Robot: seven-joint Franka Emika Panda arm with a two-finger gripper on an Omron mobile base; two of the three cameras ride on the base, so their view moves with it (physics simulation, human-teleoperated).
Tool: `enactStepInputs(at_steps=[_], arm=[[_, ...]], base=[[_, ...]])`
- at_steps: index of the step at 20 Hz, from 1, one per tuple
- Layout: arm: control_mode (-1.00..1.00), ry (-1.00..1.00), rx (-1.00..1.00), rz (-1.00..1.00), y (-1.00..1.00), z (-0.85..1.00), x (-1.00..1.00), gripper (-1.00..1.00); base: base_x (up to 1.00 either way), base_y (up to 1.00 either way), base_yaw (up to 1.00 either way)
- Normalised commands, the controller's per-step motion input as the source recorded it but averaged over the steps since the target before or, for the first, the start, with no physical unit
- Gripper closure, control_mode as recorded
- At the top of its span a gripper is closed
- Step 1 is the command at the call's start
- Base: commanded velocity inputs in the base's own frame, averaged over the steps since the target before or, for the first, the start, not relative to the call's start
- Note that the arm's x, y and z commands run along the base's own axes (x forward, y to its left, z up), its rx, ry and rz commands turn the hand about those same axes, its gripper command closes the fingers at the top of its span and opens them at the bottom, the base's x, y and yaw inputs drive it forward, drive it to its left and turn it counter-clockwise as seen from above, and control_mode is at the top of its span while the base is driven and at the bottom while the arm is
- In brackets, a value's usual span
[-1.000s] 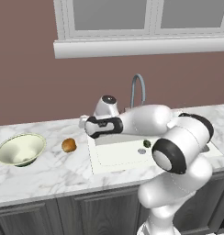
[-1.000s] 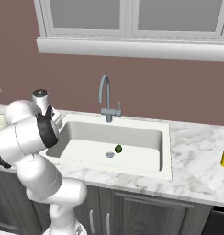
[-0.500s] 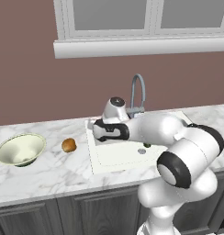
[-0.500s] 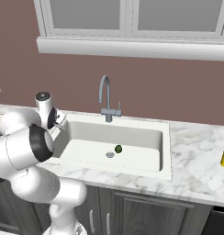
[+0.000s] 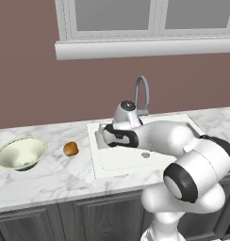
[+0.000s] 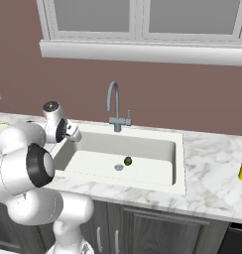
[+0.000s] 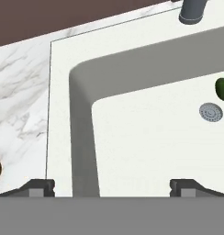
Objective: Remove the potato and avocado from the sink. Then move the bowl and cup from the counter to the sink for washing.
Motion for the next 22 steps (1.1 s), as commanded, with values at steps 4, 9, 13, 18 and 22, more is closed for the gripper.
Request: enactStepInputs(at_steps=[4, 9, 13, 18, 22], arm=[[-1.00, 0.00, -0.08, 0.03, -0.38, 0.01, -0.03, -1.00], [-1.00, 0.00, -0.05, 0.04, -0.34, 0.00, -0.01, -1.00], [-1.00, 0.00, -0.05, 0.02, -0.27, 0.00, 0.00, -1.00], [-1.00, 0.00, -0.04, 0.01, -0.24, 0.00, 0.00, -1.00], [-1.00, 0.00, -0.05, 0.02, -0.26, 0.00, 0.00, -1.00]], base=[[0.00, 0.00, 0.00], [0.00, 0.00, 0.00], [0.00, 0.00, 0.00], [0.00, 0.00, 0.00], [0.00, 0.00, 0.00]])
